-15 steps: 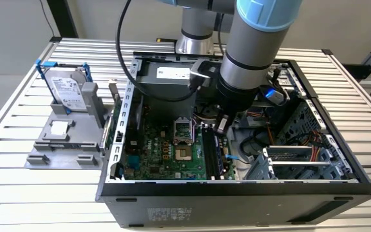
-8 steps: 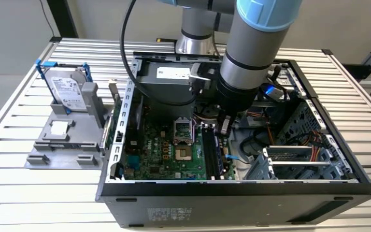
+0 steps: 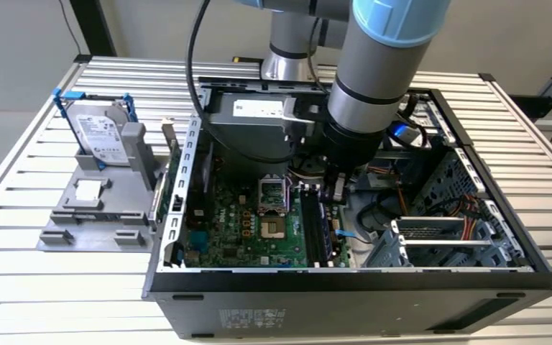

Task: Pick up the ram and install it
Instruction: 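Press down the ram until it locks into place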

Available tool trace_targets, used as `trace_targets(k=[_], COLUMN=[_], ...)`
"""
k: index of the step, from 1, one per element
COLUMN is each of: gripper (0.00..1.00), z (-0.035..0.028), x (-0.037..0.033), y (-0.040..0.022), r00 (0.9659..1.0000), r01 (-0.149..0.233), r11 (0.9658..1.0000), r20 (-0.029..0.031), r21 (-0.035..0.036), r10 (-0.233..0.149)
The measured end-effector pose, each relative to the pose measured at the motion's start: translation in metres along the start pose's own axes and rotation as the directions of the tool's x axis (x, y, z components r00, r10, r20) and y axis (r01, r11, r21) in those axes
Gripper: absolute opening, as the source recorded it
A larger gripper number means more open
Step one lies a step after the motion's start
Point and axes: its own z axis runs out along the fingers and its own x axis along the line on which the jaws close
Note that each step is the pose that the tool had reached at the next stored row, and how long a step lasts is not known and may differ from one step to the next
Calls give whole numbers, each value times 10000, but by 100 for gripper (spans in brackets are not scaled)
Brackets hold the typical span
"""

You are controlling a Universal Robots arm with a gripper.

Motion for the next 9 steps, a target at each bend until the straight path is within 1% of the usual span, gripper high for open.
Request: trace_targets(k=[2,5,7,9], gripper=[0,0,0,0], z=[0,0,0,0], x=[0,1,2,2], y=[0,0,-1,-1], r00=[9995,9975,9955,9927], r01=[303,713,944,1205], r11=[9995,9975,9955,9927], r20=[-2,-4,-5,-7], r21=[-8,-18,-22,-27], r10=[-303,-713,-944,-1205])
